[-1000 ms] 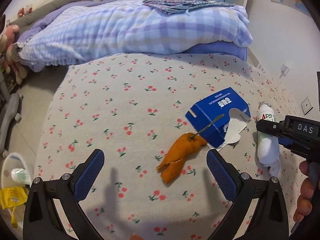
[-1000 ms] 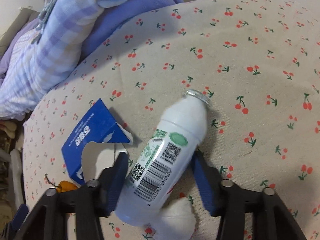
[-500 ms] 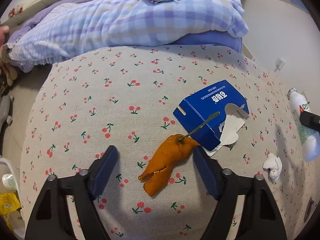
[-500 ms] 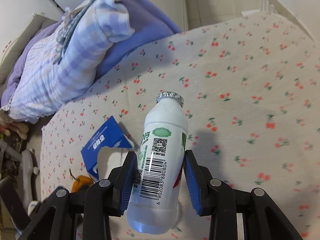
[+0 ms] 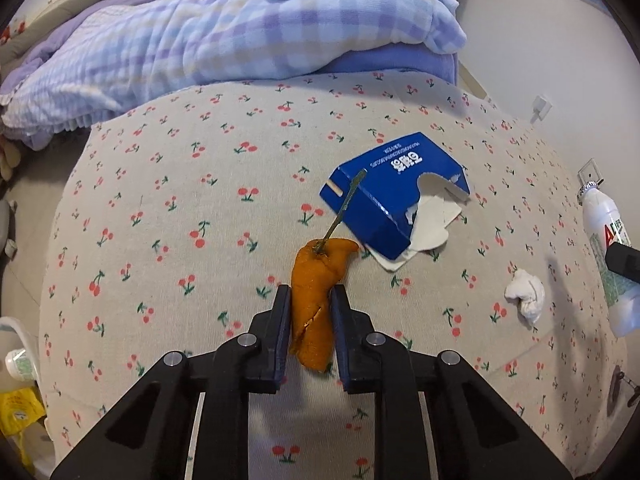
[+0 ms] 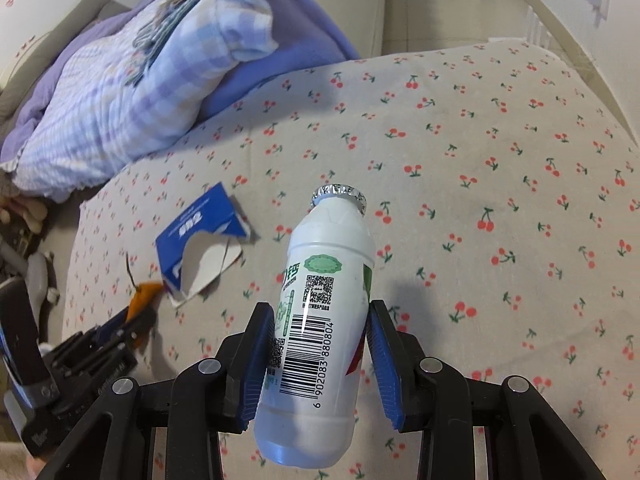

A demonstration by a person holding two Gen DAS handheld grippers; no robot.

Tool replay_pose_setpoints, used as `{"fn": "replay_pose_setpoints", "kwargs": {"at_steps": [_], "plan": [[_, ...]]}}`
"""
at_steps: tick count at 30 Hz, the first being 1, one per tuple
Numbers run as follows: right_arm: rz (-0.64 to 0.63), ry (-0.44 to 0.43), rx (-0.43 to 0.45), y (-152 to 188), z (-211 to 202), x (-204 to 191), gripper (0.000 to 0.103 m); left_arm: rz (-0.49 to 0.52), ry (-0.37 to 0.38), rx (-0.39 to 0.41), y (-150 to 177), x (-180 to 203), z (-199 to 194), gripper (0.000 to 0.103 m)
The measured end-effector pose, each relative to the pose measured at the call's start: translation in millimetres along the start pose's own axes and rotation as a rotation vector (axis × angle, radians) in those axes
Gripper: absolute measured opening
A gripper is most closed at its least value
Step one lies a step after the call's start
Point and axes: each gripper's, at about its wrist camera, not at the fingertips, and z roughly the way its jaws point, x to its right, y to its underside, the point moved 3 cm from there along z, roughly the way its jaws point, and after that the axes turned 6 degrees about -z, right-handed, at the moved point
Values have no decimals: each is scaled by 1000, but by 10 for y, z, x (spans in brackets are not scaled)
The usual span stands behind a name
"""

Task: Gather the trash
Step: 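Carry the orange item over the wastebasket and open the left gripper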

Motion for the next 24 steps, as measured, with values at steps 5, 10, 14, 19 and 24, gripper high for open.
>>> {"fn": "replay_pose_setpoints", "kwargs": {"at_steps": [5,10,14,19,24], "plan": [[-23,-5,-15,111,-42,-82,42,-49,10,-46,113,-85,-104,18],[-31,-26,-29,211,-69,-187,42,-68,30,-58,227,-161,-299,18],[-51,-45,-35,287,-96,-317,42,-76,31,-50,293,-249,-459,18],[-85,-66,-44,391,-112,-501,42,-94,39,-41,399,-405,-651,18],[-117,-82,-49,479,-113,-697,42,-125,50,-37,517,-592,-844,18]]}}
